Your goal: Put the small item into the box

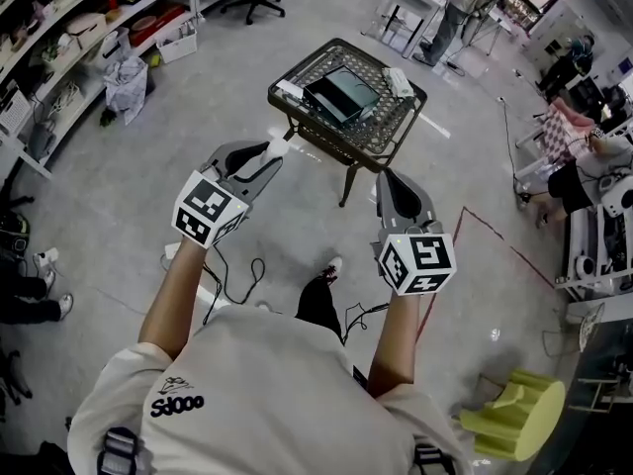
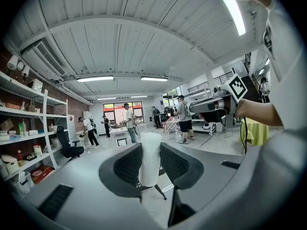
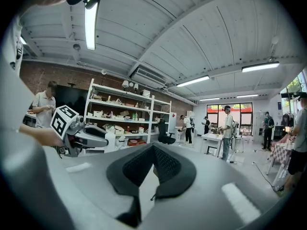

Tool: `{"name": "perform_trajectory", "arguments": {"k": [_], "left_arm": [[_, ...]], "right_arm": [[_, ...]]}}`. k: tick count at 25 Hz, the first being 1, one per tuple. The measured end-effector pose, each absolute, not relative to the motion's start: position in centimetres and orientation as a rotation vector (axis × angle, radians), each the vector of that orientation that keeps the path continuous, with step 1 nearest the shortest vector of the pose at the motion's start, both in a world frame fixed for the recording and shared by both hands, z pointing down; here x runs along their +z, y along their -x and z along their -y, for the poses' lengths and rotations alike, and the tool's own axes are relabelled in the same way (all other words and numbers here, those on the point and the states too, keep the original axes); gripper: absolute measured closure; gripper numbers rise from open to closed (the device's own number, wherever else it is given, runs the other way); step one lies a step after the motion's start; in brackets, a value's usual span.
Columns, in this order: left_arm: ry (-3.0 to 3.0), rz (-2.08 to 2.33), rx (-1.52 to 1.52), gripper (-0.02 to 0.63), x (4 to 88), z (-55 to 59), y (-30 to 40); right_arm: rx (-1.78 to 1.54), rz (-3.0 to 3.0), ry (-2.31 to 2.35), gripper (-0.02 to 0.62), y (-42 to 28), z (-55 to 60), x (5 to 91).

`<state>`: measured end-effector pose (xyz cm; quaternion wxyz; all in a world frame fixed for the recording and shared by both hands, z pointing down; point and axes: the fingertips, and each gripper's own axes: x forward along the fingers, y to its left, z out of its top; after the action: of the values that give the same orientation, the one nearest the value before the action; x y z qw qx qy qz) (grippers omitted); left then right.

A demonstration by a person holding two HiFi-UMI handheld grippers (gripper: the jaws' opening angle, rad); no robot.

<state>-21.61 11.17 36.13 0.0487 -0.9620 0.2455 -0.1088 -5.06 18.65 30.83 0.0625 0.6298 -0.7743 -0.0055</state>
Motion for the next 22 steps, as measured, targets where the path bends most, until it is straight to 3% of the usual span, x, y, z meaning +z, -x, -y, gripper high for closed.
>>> {"name": "perform_trajectory", "arguments": {"k": [9,22], "left_arm": [[2.929,-0.764,-0.340,0.482,36.7,-8.2,19.5],[2.952,-0.884,-0.370,0.482,37.2,1.5,11.7]], "right_arm": [[-0.014,2.365,-1.873,0.584,3.2,-15.0,31.3],[0.023,2.394,-1.834,0.584,-5.9,-5.6,31.7]]}}
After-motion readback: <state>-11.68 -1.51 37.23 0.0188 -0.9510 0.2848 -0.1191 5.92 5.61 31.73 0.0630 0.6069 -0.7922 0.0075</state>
